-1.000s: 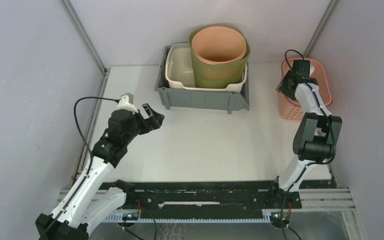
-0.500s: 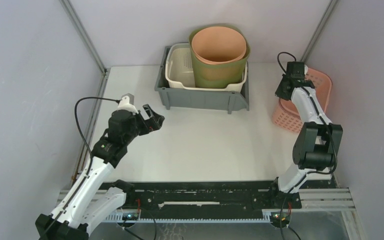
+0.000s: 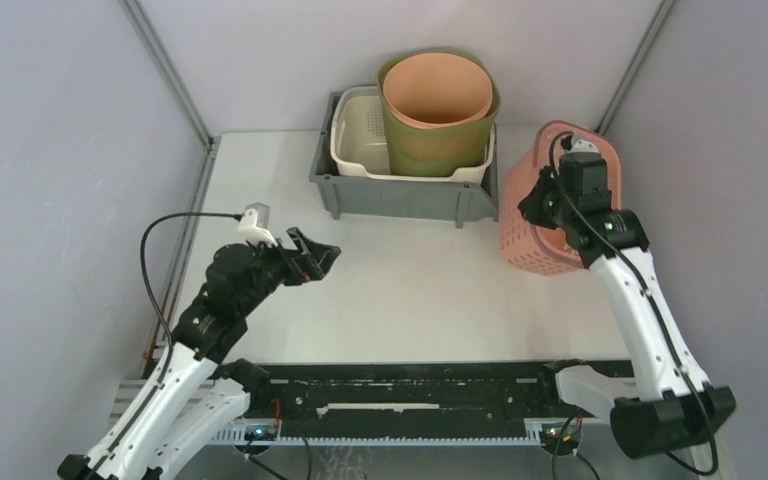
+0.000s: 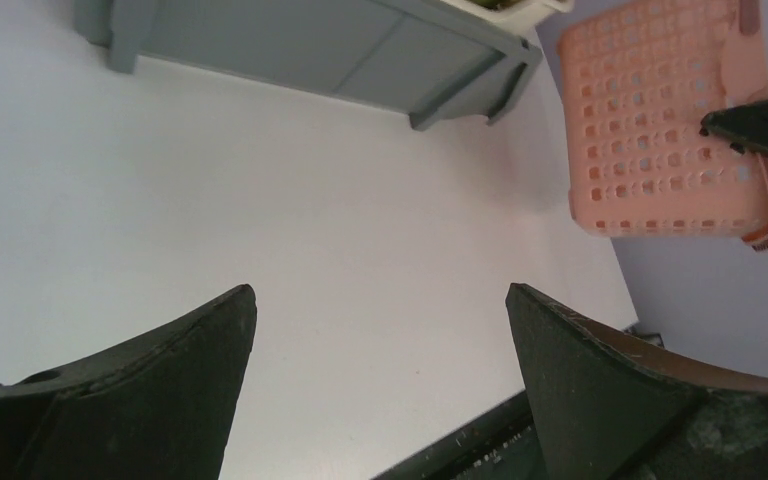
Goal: Turn the large container upside down
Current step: Turn the container upside down at the center of the board.
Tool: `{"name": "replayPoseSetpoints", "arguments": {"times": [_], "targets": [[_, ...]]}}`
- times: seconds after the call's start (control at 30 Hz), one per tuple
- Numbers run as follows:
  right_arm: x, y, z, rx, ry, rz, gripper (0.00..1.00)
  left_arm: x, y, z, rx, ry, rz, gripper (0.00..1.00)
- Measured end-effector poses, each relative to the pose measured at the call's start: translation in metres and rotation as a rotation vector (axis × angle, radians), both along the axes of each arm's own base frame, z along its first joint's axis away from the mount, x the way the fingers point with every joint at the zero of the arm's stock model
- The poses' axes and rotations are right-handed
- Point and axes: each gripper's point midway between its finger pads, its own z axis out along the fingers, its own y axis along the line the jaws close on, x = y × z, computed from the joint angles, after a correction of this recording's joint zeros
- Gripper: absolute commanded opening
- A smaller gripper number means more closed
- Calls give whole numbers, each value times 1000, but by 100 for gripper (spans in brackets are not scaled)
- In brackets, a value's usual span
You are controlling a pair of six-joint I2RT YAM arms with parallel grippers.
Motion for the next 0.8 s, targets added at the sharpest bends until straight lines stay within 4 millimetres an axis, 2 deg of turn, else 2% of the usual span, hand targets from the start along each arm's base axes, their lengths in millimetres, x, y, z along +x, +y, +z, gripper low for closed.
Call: {"name": "replayPoseSetpoints", "arguments": {"times": [0.13, 0.27, 0.53, 0.8], "targets": [[-33, 32, 27, 49, -72, 103, 0, -16, -12, -13, -27, 12, -52, 100], [-63, 58, 38, 107, -102, 196, 0, -20, -15, -25, -23, 40, -66, 100], [-125, 102, 25, 169, -27, 377, 0, -20, -14, -21, -34, 28, -57, 100], [-170, 134, 4, 252, 32, 503, 0, -21, -7, -19, -31, 16, -29, 100]]}}
